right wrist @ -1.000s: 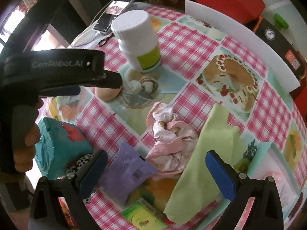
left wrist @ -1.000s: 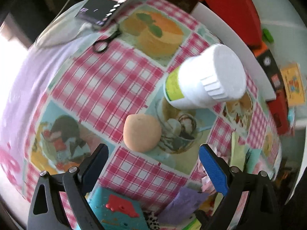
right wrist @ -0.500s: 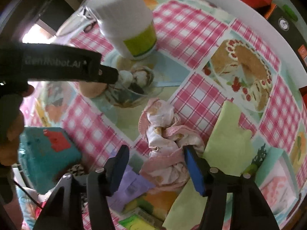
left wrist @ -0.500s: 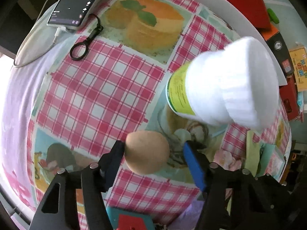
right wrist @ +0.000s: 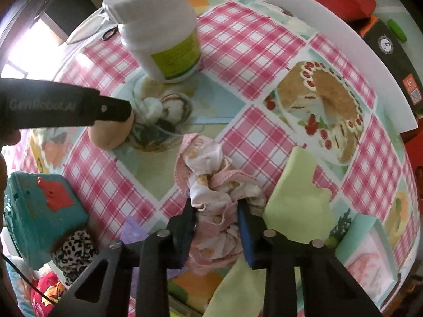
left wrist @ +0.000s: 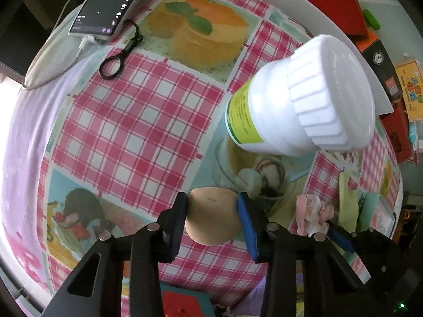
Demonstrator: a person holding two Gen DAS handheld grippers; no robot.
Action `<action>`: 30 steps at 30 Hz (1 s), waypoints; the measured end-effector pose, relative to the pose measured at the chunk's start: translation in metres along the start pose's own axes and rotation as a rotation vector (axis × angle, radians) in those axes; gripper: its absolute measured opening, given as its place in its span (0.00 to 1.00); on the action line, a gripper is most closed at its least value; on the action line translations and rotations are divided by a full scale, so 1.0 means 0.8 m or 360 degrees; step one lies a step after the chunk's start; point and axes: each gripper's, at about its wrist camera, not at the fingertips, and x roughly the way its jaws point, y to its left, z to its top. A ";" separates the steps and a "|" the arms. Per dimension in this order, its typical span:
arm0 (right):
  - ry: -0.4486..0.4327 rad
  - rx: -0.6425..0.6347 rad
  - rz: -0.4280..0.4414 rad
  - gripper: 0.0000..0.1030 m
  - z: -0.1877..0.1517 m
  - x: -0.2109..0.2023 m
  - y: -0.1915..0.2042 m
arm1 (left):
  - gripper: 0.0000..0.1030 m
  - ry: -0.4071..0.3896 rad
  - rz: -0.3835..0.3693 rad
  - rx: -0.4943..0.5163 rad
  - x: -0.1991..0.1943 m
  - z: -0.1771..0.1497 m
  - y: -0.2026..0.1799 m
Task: Organize soft objects
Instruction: 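Close the right gripper on the pink floral cloth while the left gripper closes on the beige round sponge, then carry the floral cloth and sponge into the tray and open both grippers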
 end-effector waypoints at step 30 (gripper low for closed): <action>-0.0333 0.0252 0.0042 0.19 -0.143 -0.204 -0.087 | 0.38 -0.0326 -0.0152 0.0306 -0.180 -0.162 -0.128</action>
